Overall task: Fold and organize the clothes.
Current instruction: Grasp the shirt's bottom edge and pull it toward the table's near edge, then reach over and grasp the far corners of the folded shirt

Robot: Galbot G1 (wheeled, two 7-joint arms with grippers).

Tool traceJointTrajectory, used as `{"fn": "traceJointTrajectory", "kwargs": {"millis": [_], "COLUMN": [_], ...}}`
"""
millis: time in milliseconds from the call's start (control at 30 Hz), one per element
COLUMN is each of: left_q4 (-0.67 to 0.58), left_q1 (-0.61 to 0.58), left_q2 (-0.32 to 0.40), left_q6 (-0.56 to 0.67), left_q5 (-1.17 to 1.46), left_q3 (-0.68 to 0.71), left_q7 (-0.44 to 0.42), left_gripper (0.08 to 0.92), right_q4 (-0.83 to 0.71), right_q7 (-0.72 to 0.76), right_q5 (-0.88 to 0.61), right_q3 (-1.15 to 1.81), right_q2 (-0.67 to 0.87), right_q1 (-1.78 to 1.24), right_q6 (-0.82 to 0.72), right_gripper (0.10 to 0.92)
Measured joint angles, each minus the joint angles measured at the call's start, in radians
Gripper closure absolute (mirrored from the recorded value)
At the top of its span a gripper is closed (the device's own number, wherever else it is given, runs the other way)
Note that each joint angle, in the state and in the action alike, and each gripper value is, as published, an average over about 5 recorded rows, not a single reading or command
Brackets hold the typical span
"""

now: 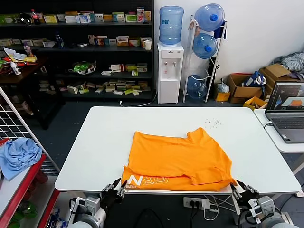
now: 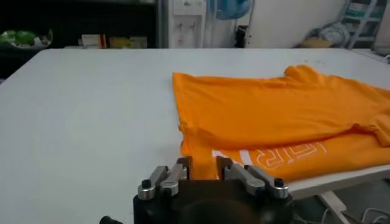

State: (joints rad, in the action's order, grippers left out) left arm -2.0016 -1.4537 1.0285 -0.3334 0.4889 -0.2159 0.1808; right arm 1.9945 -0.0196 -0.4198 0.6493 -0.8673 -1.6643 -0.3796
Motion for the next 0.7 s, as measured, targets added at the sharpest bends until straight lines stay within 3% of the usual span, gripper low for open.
{"fn": "traceJointTrajectory", "kwargs": {"millis": [333,467,700], "left_q4": [0.006,0.048,0.18], "left_q1": [0.105,0.186,0.38], "left_q2": [-0.014,-0.012,0.015], "left_q6": [-0.027,-0.037,-0.049], "left_q5": [0.026,0.049,0.105], "left_q3": [0.003,0.027,0.097], "left_q7": [-0.001,0.004,0.011], "left_gripper": [0.251,0.185,0.177], "right_q4": [-0.055,-0.107,-0.226], "right_q7": [-0.011,-0.013,-0.002], "right_q5": [-0.128,-0.183,-0.25], "right_q3": [-0.034,-0.067,-0.149], "right_q2": [0.045,0.058,0.055], "right_q1": [0.168,0.266,0.455], "right_q6": [-0.017,-0.046,-0.09], "right_gripper": [0.235,0.205,0.203]}}
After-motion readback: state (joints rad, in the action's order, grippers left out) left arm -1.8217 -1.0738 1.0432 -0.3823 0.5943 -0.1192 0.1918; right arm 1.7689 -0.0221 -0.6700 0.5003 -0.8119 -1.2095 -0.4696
